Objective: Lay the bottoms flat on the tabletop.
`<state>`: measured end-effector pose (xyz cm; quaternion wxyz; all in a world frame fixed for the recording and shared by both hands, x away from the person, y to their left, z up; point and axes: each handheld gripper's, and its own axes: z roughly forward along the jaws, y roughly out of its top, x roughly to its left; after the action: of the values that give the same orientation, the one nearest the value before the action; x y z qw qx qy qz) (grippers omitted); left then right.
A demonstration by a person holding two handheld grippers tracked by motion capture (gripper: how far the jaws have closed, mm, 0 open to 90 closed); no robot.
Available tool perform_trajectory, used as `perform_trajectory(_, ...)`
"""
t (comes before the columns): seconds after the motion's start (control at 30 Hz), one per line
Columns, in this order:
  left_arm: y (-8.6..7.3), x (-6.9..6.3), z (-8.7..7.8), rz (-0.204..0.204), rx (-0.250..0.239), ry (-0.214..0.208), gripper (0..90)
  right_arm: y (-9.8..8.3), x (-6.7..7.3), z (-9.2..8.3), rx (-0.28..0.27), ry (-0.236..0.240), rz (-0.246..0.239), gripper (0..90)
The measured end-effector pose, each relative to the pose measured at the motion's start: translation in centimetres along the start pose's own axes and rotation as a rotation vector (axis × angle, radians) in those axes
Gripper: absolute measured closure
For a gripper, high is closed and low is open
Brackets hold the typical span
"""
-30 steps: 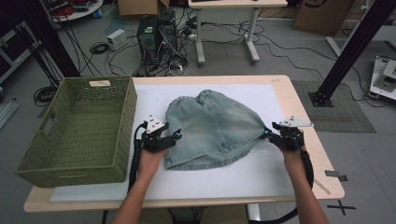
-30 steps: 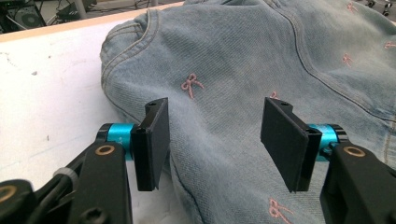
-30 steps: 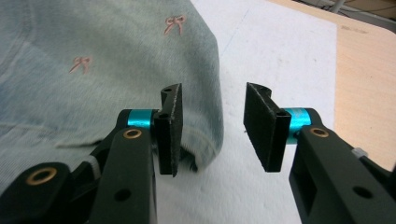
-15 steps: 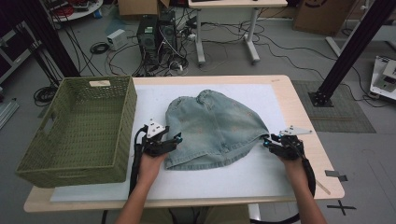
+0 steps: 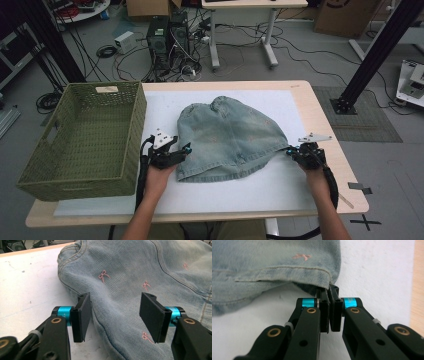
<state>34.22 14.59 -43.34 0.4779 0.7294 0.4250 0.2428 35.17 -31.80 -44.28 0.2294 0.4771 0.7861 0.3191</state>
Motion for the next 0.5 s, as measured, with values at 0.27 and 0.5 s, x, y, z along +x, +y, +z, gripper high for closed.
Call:
perform_trajectory(0.27, 0.0, 0.0, 0.0, -0.001, -0.007, -0.003, 42.6, 0.8, -0.6, -2.2, 0.024, -0.04, -0.044, 89.8)
perform_trajectory(0.5, -0.1, -0.4, 0.2, 0.005, -0.005, -0.017, 42.6, 1.5, -0.7, -0.6, 0.017, -0.067, -0.026, 88.6)
